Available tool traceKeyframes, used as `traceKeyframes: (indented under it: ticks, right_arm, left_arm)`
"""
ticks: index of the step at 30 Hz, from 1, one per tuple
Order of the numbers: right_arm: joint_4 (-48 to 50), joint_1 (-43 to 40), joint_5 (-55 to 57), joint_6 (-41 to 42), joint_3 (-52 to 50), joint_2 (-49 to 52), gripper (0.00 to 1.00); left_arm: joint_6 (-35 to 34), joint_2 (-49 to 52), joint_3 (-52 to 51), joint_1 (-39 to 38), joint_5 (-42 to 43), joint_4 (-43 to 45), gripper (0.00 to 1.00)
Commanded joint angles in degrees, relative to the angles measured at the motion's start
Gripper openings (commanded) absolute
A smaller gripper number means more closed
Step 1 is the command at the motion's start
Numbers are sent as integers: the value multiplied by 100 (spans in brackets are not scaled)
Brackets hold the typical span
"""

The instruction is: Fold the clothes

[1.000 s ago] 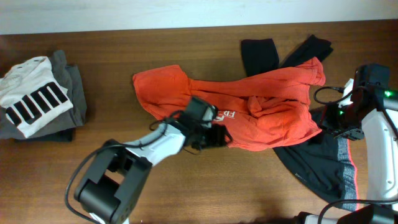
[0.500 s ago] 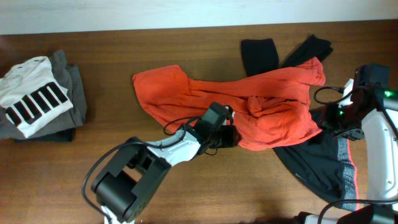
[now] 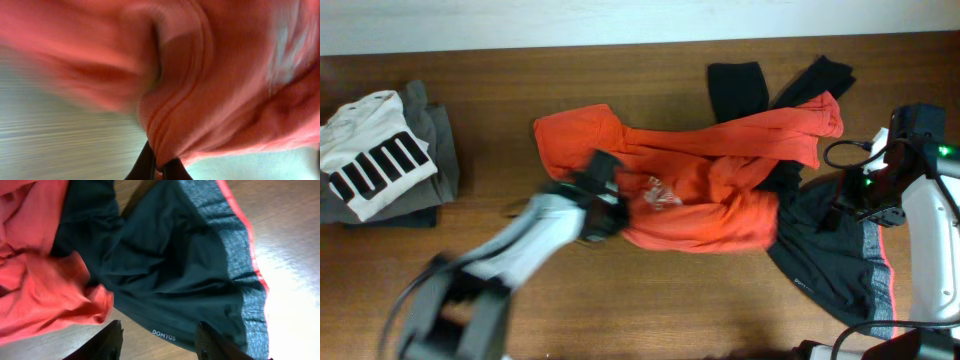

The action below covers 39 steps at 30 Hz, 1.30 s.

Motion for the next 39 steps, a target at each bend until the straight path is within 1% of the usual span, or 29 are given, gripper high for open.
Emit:
traceKeyframes:
  ticks: [1,4,7,10,13,17,19,25,26,28,30,32,33,35,36,39]
  right_arm:
    - [-15,-15,-675,-446,52,22,51]
    - [-72,-9,-1215,-833,48,76,51]
    - [-273,-9,-1556,-1095,35,210,51]
    - [-328,55,-1801,-1294,-42,398,51]
    - [-284,260,-1856,-1344,-129,684,52]
    - [-223,739,-2144,-1759,-175,1233,52]
    - [13,1062,-2144,-1755,-175,1670,52]
    - [885,1510,-2258,-1753,-175,2527,51]
    - [1034,1534,-2238,-1753,-175,2653,51]
    - [1390,1530,-2199,-1753,-175,2962,46]
    - [1668,1510,-1950,-1705,-175,3193,44]
    - [1963,1475,-1132,-1128,-173,3394,41]
    - [2092,1429,-474,-634,-173,3475,37]
    - [2234,1285,546,197,-173,3517,36]
    - [2275,1158,916,466,-157,3510,36]
    - [2146,599,1513,837,87,3491,37]
  left_arm:
    - [664,-1025,11,898,-815,-186,0]
    - [704,-1257,11,1305,-822,-306,0]
    - [699,-1244,9,1486,-981,-603,0]
    - [702,-1189,7,1499,-1252,-935,0]
    - [702,-1134,7,1491,-1268,-1176,0]
    - [699,-1123,7,1491,-1268,-1209,0]
    - [702,-1123,7,1491,-1268,-1191,0]
    - [699,-1123,7,1491,-1266,-1193,0]
    - [702,-1123,7,1491,-1268,-1193,0]
    - [699,-1123,7,1491,-1266,-1193,0]
    - [699,-1123,7,1491,-1266,-1193,0]
    - [699,-1123,7,1491,-1266,-1193,0]
    - [699,-1123,7,1491,-1266,-1193,0]
    - [699,-1123,7,1491,-1266,-1193,0]
    - [699,-1123,7,1491,-1266,-1193,0]
    - [702,-1123,7,1491,-1268,-1198,0]
